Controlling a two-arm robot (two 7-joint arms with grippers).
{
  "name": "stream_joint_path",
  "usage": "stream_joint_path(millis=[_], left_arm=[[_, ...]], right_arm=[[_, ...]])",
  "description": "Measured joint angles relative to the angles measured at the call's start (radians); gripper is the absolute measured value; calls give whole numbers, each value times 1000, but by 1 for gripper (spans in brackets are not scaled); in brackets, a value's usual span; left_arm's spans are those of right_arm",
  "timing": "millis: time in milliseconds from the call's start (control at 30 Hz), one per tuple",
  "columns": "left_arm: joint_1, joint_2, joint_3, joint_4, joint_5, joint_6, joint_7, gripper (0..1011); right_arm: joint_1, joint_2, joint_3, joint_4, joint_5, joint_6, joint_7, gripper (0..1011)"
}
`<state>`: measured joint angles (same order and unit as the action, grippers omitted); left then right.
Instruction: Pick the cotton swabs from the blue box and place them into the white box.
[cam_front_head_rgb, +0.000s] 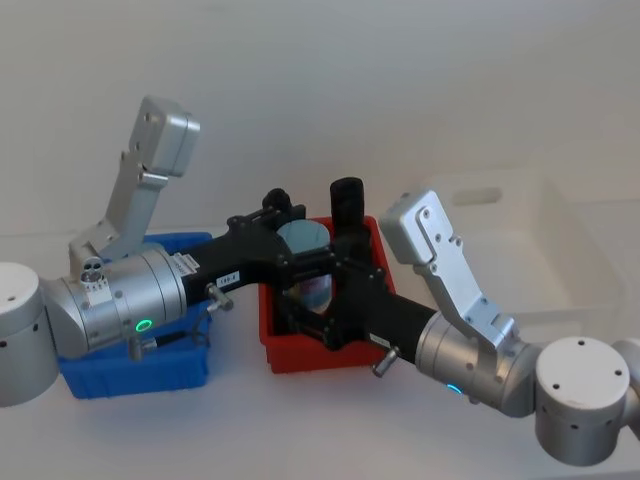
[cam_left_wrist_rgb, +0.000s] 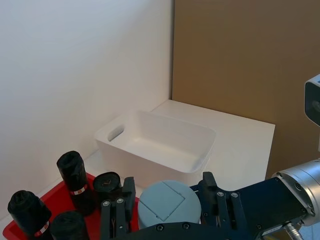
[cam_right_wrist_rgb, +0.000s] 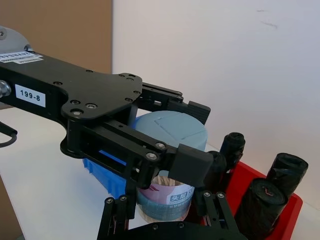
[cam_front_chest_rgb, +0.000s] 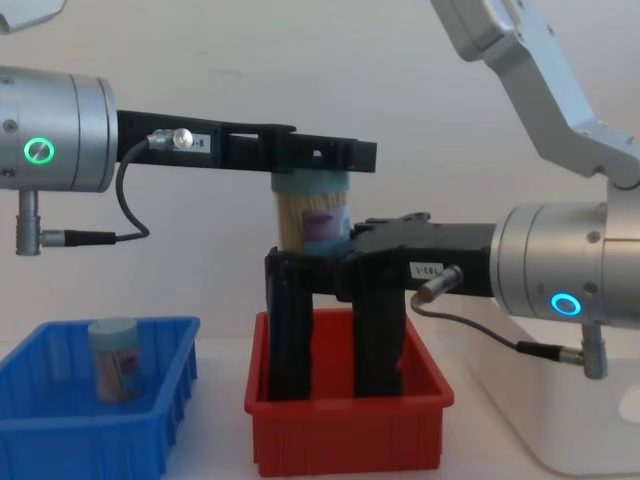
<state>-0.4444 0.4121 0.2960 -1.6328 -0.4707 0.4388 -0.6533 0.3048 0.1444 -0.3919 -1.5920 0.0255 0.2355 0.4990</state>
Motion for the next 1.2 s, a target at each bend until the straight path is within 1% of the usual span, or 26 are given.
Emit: stream_joint_path(millis=[67, 167, 233, 467, 633, 967, 1033, 1067, 1200], left_arm=[[0, 0, 0, 0, 0, 0, 0, 886], [0, 0, 0, 0, 0, 0, 0, 945], [0, 0, 0, 0, 0, 0, 0, 1003], [0, 0, 0, 0, 0, 0, 0, 1004], [0, 0, 0, 0, 0, 0, 0, 1004], [0, 0, 0, 0, 0, 0, 0, 1004], [0, 0, 0, 0, 0, 0, 0, 1004], [0, 0, 0, 0, 0, 0, 0, 1004], [0, 0, 0, 0, 0, 0, 0, 1004]], right_arm=[[0, 0, 0, 0, -1, 0, -1, 650], [1, 1, -1, 0, -2, -1, -3, 650], [1, 2, -1, 0, -2, -1, -7, 650], [-5, 10, 3, -9, 3, 0, -27, 650], [-17, 23, 12, -23, 14, 4, -55, 650], [-52, 66, 49, -56, 66, 9, -143, 650], [-64, 80, 62, -64, 82, 10, -172, 650], [-64, 80, 62, -64, 82, 10, -172, 650], [-81, 105, 87, -74, 107, 9, -220, 650]])
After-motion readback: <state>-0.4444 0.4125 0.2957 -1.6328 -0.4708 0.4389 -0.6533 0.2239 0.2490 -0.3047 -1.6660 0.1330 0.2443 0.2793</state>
